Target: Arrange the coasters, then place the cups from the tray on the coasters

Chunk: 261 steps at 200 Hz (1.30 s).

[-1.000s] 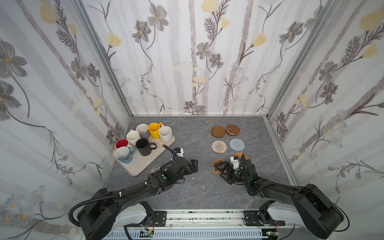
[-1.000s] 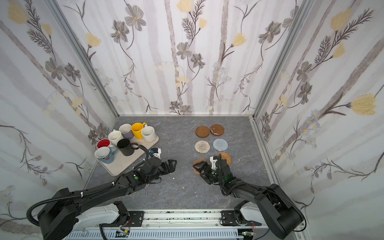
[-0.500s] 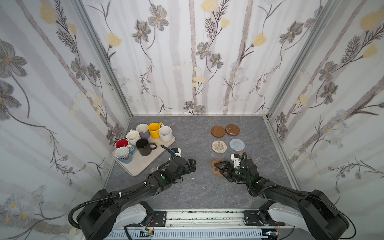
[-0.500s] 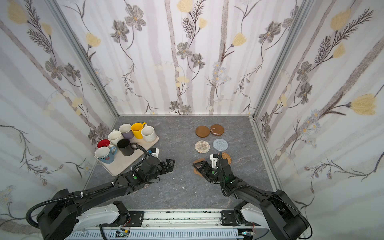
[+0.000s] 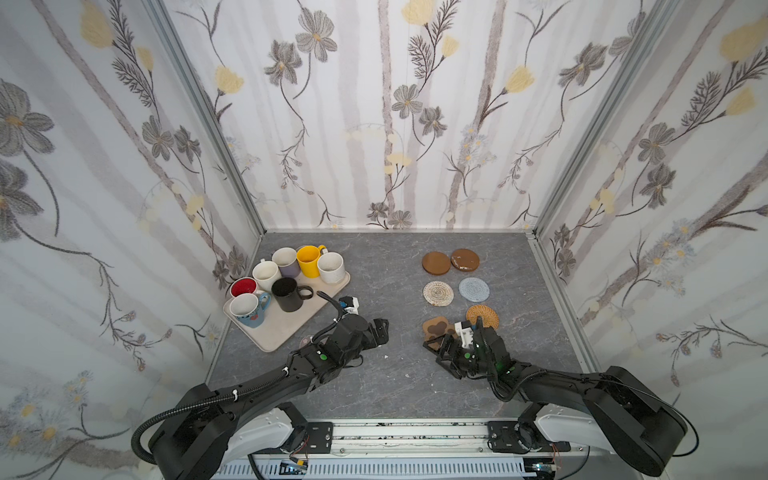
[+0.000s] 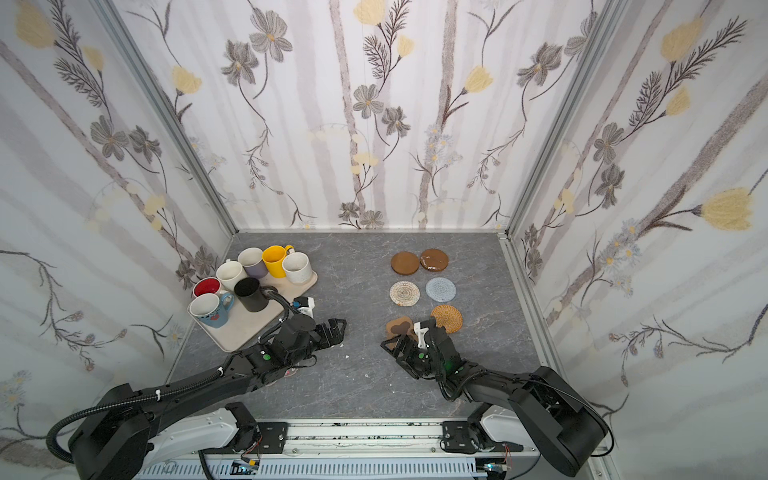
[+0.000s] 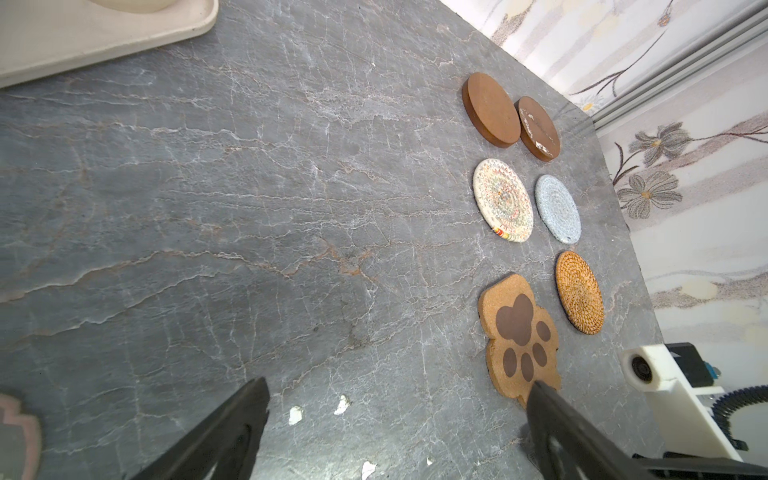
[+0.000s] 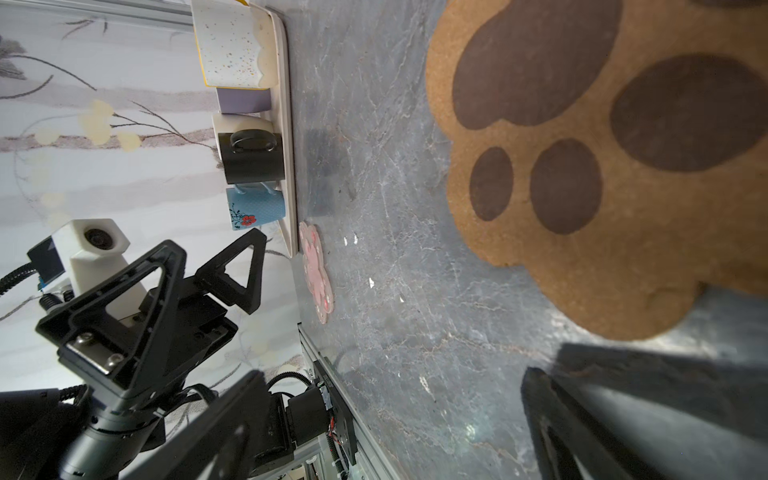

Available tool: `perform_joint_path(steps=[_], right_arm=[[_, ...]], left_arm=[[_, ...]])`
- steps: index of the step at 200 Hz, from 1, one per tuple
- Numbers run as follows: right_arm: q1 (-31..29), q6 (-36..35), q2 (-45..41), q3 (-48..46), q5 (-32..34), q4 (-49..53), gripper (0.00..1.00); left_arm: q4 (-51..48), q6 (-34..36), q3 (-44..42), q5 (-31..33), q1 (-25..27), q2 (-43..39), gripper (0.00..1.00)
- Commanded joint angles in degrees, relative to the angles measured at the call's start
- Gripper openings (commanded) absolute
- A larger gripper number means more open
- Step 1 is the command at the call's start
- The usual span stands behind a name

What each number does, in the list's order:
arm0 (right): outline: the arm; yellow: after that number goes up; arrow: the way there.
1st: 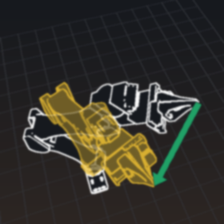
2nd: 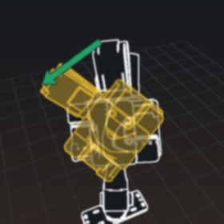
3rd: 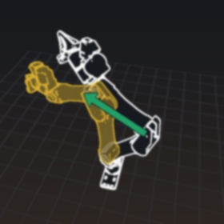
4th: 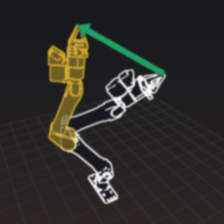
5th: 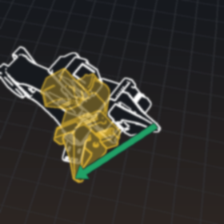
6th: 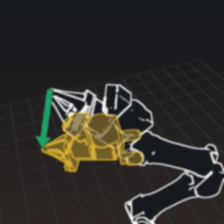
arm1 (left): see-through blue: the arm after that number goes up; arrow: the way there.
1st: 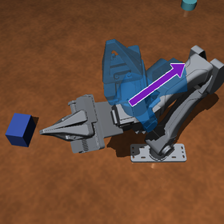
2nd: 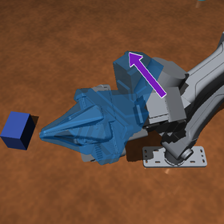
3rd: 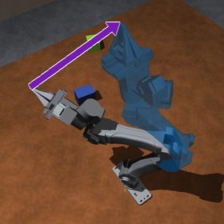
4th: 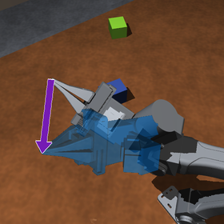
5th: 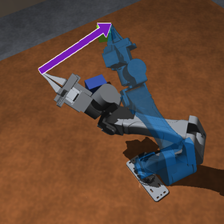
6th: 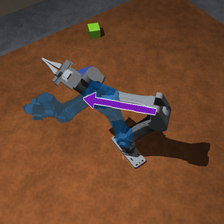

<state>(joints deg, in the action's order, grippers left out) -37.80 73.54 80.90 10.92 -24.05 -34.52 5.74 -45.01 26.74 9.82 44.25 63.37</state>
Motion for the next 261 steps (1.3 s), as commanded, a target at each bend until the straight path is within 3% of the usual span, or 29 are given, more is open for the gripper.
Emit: perform_joint_path(steps=[1, 77, 165, 188, 223, 261], right_arm=[[0.0, 2.0, 1.9, 0.1, 1.0, -6.1, 0.95], [3.2, 2.0, 5.1, 0.5, 3.3, -8.6, 0.94], [7.0, 1.3, 8.5, 2.4, 1.5, -13.2, 0.92], [6.9, -2.1, 5.8, 3.5, 0.6, -10.8, 0.91], [6.7, -12.3, -2.7, 6.6, 1.6, 2.2, 0.92], [6.8, -21.8, -8.4, 9.7, 1.0, 10.8, 0.93]], left_arm=[[1.1, 0.0, -0.5, 0.7, -0.2, -0.4, 1.00], [1.0, 0.5, -1.2, 0.0, -1.1, -0.8, 1.00], [0.9, -0.3, -3.0, -3.1, -4.1, -2.9, 1.00], [-0.1, -0.4, -3.1, -3.8, -5.6, -4.5, 1.00], [-4.4, -3.2, -2.7, -3.1, -9.2, -5.3, 1.00], [-8.4, -6.4, -4.5, -1.9, -15.7, -7.3, 0.98]])
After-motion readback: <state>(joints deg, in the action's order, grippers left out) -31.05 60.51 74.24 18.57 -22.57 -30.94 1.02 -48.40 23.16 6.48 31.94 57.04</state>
